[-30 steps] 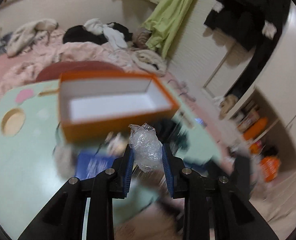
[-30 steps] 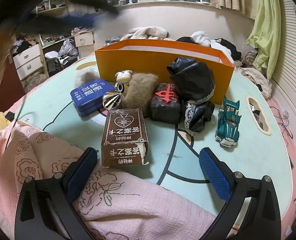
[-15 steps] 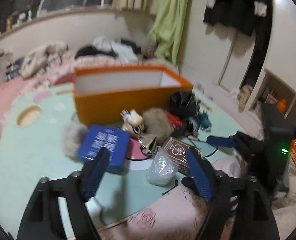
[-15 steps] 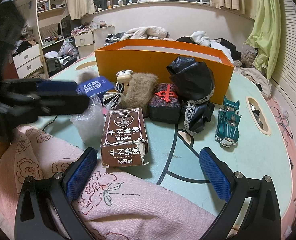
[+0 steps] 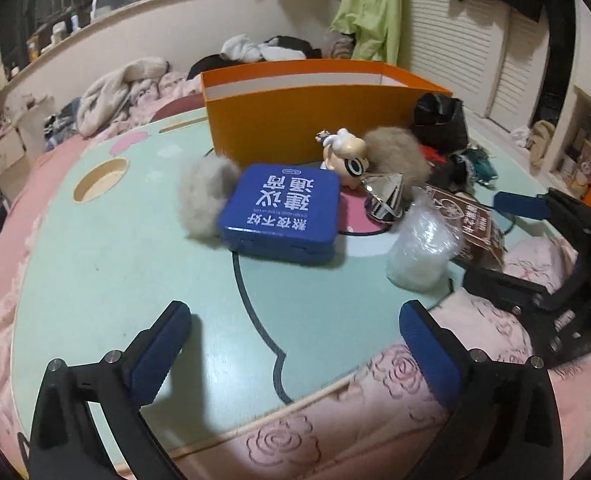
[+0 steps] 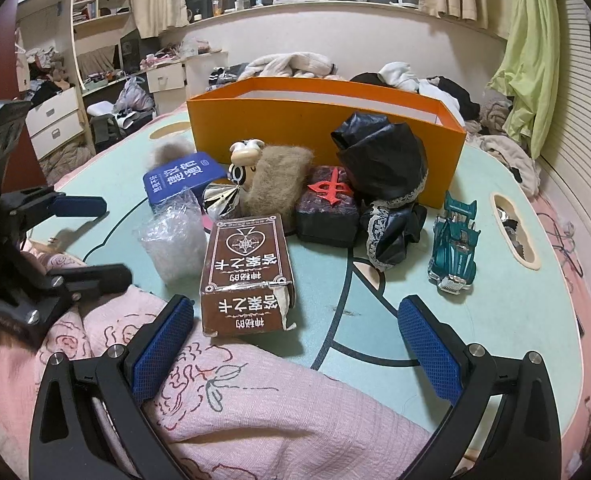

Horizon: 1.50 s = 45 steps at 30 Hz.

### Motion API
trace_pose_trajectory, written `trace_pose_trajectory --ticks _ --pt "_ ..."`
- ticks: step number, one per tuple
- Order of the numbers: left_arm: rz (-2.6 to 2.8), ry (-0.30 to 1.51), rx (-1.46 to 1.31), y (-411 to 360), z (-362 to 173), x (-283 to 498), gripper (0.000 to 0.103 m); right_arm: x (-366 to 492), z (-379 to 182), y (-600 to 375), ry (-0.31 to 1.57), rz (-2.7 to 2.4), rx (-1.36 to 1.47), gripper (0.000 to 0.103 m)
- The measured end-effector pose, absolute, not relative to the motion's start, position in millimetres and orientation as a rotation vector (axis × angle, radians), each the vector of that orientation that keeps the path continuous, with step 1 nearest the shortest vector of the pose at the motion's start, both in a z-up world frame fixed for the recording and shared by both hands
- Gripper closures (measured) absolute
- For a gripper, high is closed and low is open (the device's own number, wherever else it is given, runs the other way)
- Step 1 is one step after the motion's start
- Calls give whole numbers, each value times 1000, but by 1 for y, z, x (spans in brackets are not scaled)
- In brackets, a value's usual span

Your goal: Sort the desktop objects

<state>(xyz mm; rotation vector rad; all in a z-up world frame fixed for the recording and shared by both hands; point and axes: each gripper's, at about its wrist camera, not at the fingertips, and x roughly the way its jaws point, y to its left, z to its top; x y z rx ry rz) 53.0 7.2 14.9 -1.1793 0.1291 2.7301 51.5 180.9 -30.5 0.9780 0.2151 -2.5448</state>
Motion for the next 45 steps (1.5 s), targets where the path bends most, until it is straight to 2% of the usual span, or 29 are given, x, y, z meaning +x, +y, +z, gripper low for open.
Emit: trace_pose_trajectory --ticks 13,19,26,30,36,45 --pt "2754 116 -1150 11 8 58 0 62 -21 184 211 -2584 930 1" --pt "2758 111 -1150 12 6 58 0 45 26 184 33 -2599 870 1" --pt "2758 111 -1148 12 6 58 0 -29 67 150 -4 -2683 926 1" --pt "2758 111 -1148 12 6 58 0 -69 61 129 -12 -2653 1064 1" --pt "2757 110 -1148 12 6 57 0 -94 26 114 91 -2630 1237 1" --pt "2758 110 -1147 12 5 57 0 -91 22 123 78 -2659 1212 1"
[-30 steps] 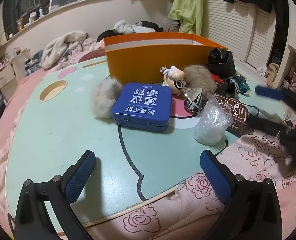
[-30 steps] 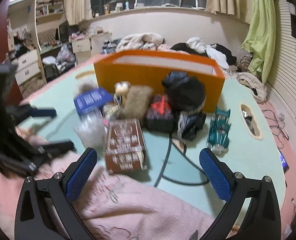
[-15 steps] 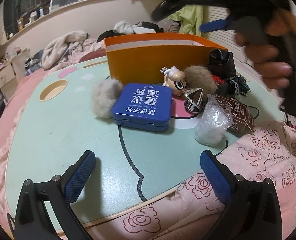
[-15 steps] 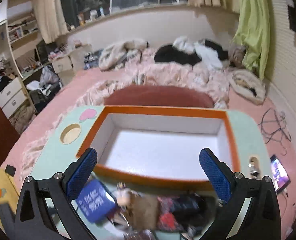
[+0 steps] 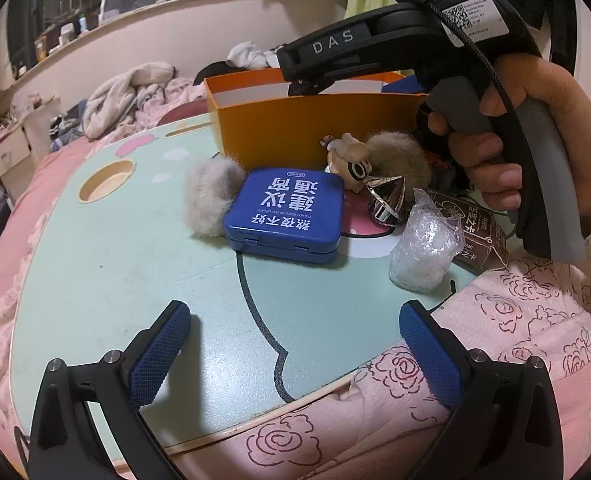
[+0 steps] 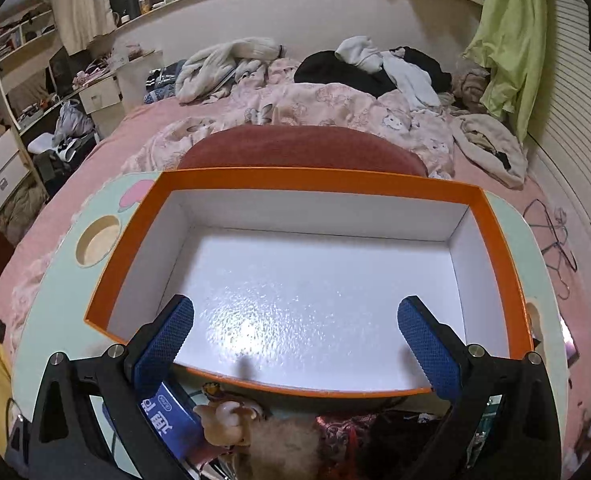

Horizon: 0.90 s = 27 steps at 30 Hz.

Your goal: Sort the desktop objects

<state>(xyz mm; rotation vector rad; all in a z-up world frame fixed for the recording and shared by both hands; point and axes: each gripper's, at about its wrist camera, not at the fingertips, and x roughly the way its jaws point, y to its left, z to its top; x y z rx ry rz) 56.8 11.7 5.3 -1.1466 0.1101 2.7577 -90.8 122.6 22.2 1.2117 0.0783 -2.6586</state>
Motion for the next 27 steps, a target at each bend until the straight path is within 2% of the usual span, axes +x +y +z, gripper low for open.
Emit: trace_pose_trajectory --ticks 8,14,27 --pt "2758 110 -1146 12 5 56 0 -91 25 121 97 -2678 1184 1" --pt "2758 110 -1146 12 5 56 0 -76 45 126 248 -2886 1020 1" --pt "2757 109 -1145 12 4 56 0 -83 57 155 245 -2921 1051 1"
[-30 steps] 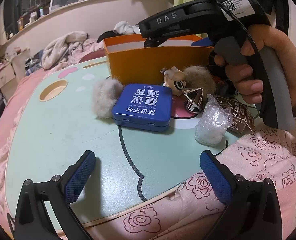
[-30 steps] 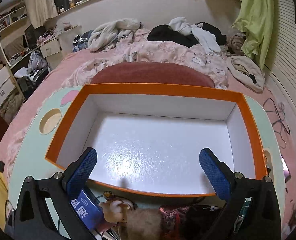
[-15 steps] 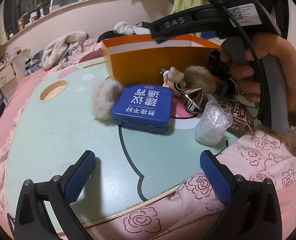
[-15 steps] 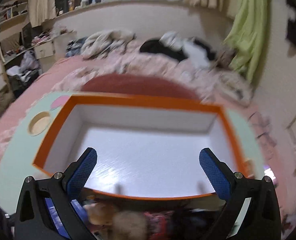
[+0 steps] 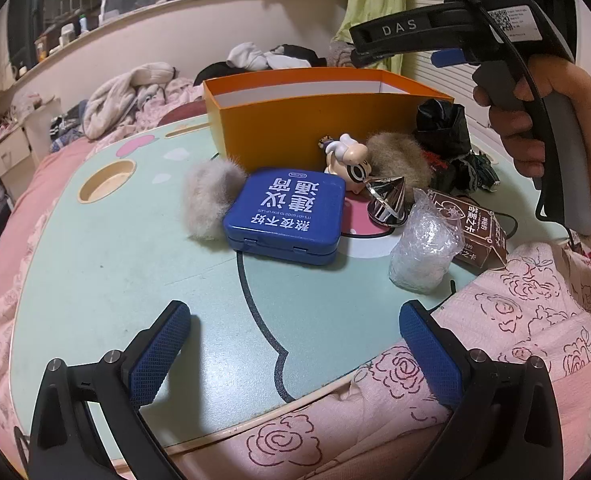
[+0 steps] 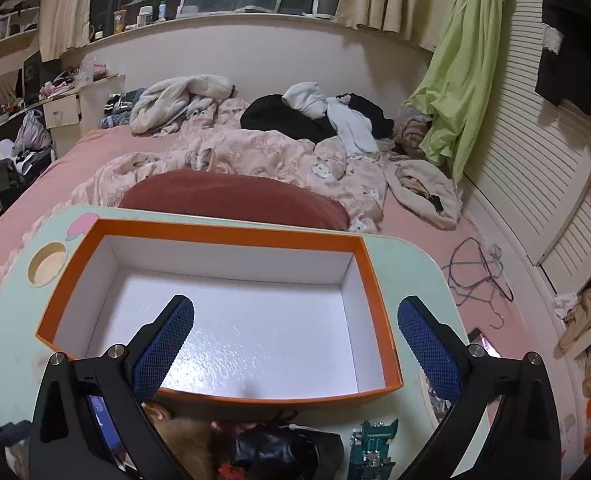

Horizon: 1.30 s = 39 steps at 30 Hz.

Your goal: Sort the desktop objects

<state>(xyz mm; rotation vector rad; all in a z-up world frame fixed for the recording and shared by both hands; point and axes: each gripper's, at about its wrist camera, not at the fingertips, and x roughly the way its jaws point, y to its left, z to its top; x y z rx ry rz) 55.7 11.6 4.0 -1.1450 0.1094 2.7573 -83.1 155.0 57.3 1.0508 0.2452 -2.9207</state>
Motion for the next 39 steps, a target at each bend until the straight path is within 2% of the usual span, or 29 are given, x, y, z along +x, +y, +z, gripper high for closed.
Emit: trace_pose_trajectory --ticks 4,9,16,21,26,30,32,39 --pt "2757 109 -1145 12 4 56 0 -81 54 154 251 -2900 1065 1" --pt "2757 109 -1144 11 4 55 0 -83 46 153 137 -2819 1151 1" --pt "2757 110 -1145 11 3 55 0 -30 65 159 33 -2755 923 1" --pt "2757 109 -1144 11 3 55 0 37 45 176 131 -2685 821 1" --pt "2757 109 -1144 12 3 55 0 72 7 208 173 -2652 890 1" --pt "2761 113 -1145 11 3 54 0 67 -27 220 117 -2621 1027 1" --pt "2761 111 -1144 11 3 55 0 67 -35 219 112 -2670 939 1" --pt "2761 113 -1143 11 3 54 0 64 -37 216 131 -2664 922 1"
